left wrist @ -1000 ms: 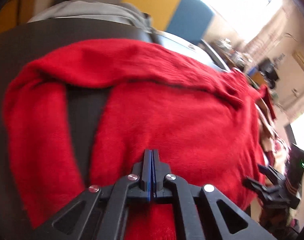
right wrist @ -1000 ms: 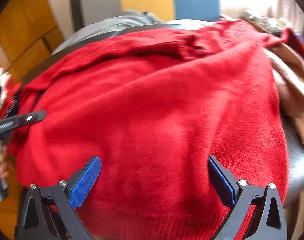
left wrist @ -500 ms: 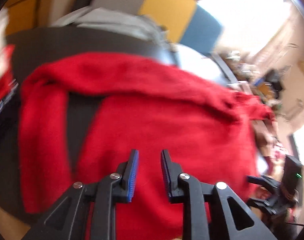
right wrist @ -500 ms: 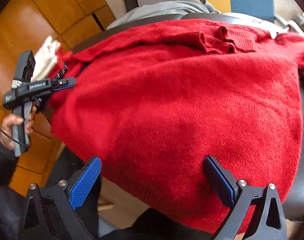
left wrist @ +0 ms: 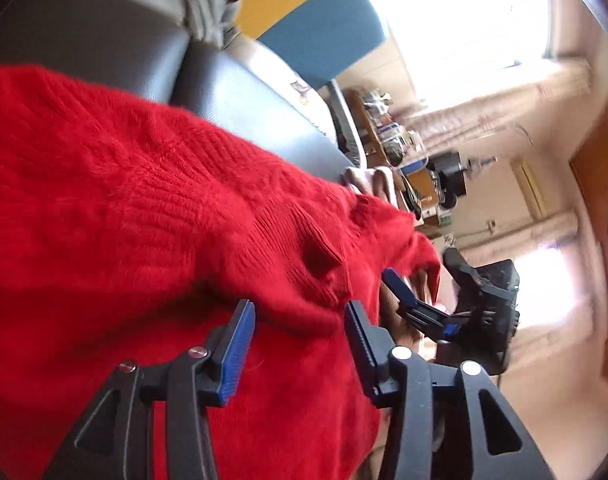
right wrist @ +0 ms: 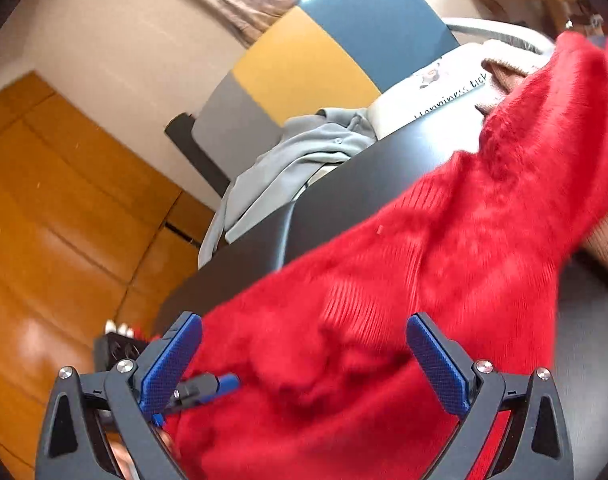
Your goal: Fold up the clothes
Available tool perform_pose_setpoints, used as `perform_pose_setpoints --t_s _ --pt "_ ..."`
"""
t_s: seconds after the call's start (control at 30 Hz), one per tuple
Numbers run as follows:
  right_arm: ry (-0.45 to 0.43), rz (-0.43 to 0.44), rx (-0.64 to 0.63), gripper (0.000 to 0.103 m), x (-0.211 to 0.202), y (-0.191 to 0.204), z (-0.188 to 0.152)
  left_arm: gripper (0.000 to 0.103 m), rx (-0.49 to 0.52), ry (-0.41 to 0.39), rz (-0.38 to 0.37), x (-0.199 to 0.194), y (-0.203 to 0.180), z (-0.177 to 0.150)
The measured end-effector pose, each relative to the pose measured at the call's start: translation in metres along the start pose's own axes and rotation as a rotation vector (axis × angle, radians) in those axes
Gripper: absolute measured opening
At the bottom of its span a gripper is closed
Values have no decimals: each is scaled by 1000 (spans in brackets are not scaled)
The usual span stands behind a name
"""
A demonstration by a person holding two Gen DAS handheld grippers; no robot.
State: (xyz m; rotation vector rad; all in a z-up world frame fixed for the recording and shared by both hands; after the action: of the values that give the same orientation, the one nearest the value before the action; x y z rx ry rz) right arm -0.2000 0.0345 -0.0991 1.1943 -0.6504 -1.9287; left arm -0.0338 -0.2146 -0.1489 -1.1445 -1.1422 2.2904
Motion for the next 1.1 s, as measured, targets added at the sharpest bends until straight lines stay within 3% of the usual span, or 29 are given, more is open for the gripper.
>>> perform_pose_setpoints --t_s 0.03,0.1,0.27,0.33,0.37,0.4,0.47,0.57,0.63,0.67,0.73,0.8,0.9,1.03,1.07,1.1 --pt "4 -15 3 100 12 -2 8 48 -10 -1 1 5 1 2" --pt "30 -43 12 82 29 -12 14 50 -30 -2 3 15 4 5" --pt "122 -105 5 55 62 -33 5 46 -70 -17 0 30 8 12" --pt "142 -129 -23 45 65 -34 -3 31 -89 -38 18 27 15 13" --pt "144 -132 -31 39 65 -33 -6 13 -95 -44 35 29 17 15" --pt "149 -135 -39 28 65 -32 -9 5 -100 -50 50 30 21 17" --pt "167 -146 -47 15 61 -34 -11 1 -105 -79 55 30 24 22" --pt "185 -152 -71 13 51 -34 -12 0 -91 -129 48 19 27 32" --pt "194 -148 -84 12 50 -32 -11 0 -115 -116 17 17 30 36" --pt "205 -150 -88 12 50 -32 -11 2 -138 -100 -6 16 32 36" --pt "210 -164 -73 19 49 -37 -10 17 -171 -97 -47 10 34 28" --pt "207 -136 -37 46 44 -43 -7 28 -172 -99 -40 8 34 17" --pt "187 -69 10 68 37 -47 -7 32 -175 -101 -30 6 33 1" --pt "197 -78 -60 68 41 -40 -14 35 -185 -89 -22 19 32 6" --pt "196 -111 -97 63 44 -36 -15 36 -189 -86 -19 23 31 8" --pt "196 -144 -134 44 46 -32 -15 36 -192 -84 -16 26 31 10"
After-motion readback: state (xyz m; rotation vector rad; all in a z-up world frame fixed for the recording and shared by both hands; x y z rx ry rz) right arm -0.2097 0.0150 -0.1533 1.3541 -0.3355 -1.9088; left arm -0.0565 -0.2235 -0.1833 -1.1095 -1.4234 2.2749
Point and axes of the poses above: each gripper's, at about its wrist camera, not at the fingertips, and x roughly the way its jaws point, y to its left, z to its top, the point moved 5 cm from there along x, roughly the way its jaws point, and after that the axes turned 7 degrees about x, right-handed, at the moved point
